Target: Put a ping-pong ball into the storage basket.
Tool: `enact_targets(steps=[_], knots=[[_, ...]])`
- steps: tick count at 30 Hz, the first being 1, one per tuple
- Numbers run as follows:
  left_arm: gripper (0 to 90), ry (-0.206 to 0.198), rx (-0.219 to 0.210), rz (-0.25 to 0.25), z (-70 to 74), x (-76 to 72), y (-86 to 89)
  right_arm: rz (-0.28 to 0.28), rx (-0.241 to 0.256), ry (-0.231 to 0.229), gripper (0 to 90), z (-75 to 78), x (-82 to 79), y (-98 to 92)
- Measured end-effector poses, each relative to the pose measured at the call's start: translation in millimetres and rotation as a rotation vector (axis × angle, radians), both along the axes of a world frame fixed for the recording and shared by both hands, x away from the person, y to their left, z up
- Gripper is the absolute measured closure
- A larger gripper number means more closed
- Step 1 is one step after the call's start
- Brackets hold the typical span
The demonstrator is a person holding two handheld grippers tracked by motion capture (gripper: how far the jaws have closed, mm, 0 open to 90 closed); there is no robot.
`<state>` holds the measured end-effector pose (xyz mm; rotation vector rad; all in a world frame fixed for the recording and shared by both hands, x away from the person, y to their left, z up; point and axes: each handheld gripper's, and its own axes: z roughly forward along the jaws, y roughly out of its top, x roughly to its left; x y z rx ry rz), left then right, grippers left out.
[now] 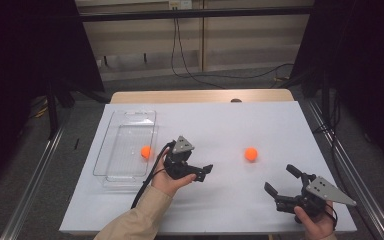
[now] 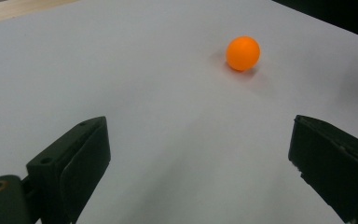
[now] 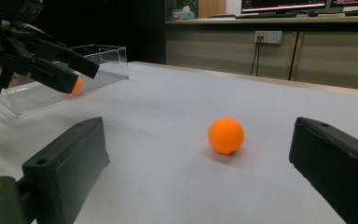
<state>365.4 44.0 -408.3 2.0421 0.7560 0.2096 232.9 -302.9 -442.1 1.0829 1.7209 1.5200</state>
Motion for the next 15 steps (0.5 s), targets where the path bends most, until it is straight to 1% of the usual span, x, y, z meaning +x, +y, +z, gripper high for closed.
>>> enact_targets(steps=[7,12,15], knots=[[5.3,-0.012,-0.001,-0.012,-0.5,0.7,-2.7,0.0,0.0,0.0,3.5,-0.1,0.1,-0.1],[5.4,-0.015,-0.014,-0.016,-1.8,0.6,-7.8,0.0,0.0,0.001,3.5,0.0,0.1,-0.1],[5.3,-0.018,-0.014,-0.019,-2.3,1.1,-9.8,0.001,-0.001,0.0,3.5,-0.1,0.1,-0.3]])
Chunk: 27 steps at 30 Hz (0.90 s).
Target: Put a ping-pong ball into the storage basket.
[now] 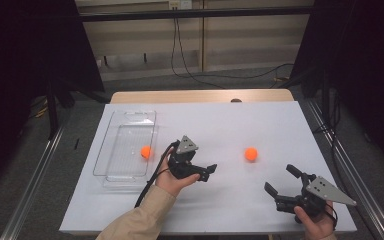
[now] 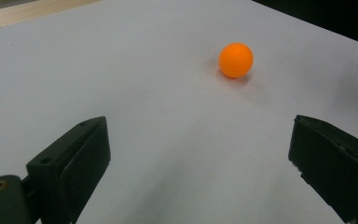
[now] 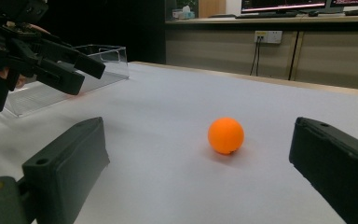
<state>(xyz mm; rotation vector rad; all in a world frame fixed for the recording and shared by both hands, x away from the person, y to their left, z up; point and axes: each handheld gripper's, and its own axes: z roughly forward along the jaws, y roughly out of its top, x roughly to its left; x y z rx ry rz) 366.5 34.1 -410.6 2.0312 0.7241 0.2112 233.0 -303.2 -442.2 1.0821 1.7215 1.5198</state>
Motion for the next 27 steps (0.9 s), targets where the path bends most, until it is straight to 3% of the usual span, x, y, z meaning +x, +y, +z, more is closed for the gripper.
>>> enact_targets(steps=[27], knots=[[5.4,-0.029,-0.012,-0.028,-4.0,2.0,-15.9,-0.001,0.003,0.0,3.5,-0.1,0.2,-0.4]])
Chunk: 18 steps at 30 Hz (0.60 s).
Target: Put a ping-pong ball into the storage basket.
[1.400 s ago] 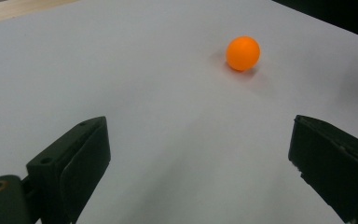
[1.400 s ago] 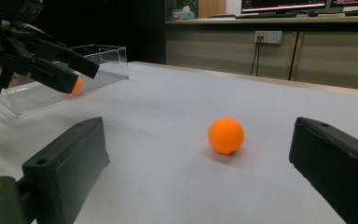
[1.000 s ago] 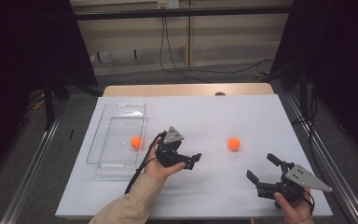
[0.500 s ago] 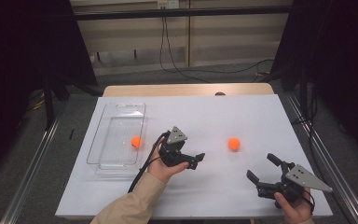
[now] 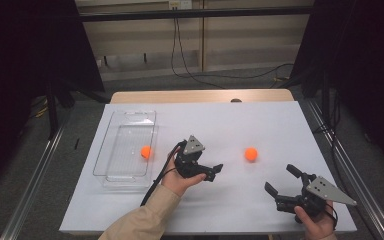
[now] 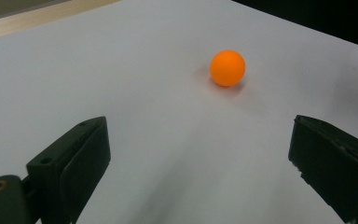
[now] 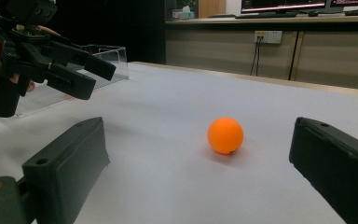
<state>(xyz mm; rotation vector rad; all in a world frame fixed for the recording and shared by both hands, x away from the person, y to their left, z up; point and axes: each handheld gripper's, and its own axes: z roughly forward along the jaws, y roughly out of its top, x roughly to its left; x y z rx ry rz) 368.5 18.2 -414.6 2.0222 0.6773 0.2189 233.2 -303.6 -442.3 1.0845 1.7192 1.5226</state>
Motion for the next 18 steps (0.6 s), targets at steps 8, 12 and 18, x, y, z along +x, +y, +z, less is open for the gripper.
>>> enact_targets(steps=[8,12,18], knots=[[5.4,-0.007,-0.007,-0.016,1.4,1.1,-5.1,0.001,-0.003,-0.001,3.6,0.0,0.1,-0.1],[5.4,-0.007,-0.01,-0.022,1.2,0.8,-8.8,0.0,0.001,0.0,3.5,0.0,0.1,0.0],[5.3,-0.011,-0.011,-0.029,0.8,1.2,-11.9,0.0,0.001,0.0,3.5,0.0,0.1,-0.1]])
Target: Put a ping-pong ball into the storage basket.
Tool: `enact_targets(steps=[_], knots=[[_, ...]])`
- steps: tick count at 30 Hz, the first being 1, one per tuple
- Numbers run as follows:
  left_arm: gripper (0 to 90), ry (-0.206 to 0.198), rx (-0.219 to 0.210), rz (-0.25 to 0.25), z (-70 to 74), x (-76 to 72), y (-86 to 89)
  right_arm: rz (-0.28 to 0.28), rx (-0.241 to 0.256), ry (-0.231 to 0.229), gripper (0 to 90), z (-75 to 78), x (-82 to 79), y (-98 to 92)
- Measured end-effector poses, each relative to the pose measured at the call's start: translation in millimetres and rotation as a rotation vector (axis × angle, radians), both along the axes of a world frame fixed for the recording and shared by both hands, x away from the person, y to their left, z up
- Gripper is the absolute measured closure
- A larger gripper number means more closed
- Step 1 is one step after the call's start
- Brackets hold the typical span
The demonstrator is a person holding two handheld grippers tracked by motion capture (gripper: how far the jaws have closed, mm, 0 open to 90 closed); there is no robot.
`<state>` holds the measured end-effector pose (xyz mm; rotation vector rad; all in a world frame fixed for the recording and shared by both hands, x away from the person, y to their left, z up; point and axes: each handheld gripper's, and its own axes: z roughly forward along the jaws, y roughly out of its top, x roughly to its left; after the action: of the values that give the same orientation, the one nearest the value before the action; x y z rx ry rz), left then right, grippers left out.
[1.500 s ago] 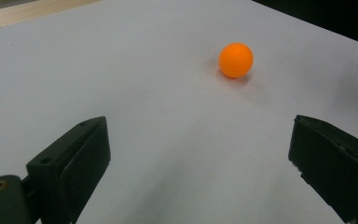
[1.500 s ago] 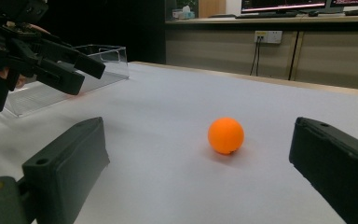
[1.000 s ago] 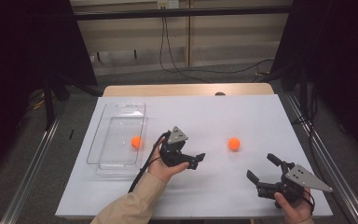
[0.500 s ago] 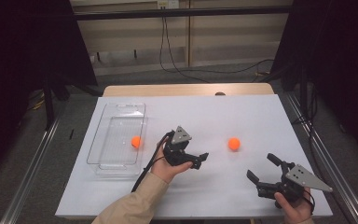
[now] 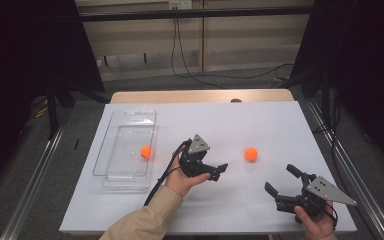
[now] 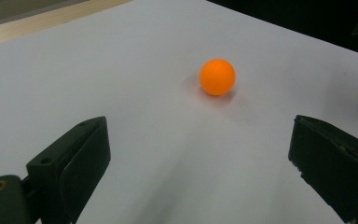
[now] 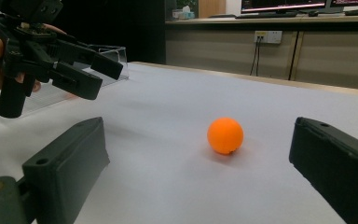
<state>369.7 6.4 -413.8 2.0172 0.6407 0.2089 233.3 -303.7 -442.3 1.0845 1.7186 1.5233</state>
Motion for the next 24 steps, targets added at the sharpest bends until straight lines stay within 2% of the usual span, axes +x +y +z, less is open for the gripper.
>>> enact_targets(steps=[24], knots=[[5.4,-0.013,-0.005,-0.036,-1.4,2.3,-16.2,0.0,0.0,0.001,3.6,0.2,-0.2,-0.5]])
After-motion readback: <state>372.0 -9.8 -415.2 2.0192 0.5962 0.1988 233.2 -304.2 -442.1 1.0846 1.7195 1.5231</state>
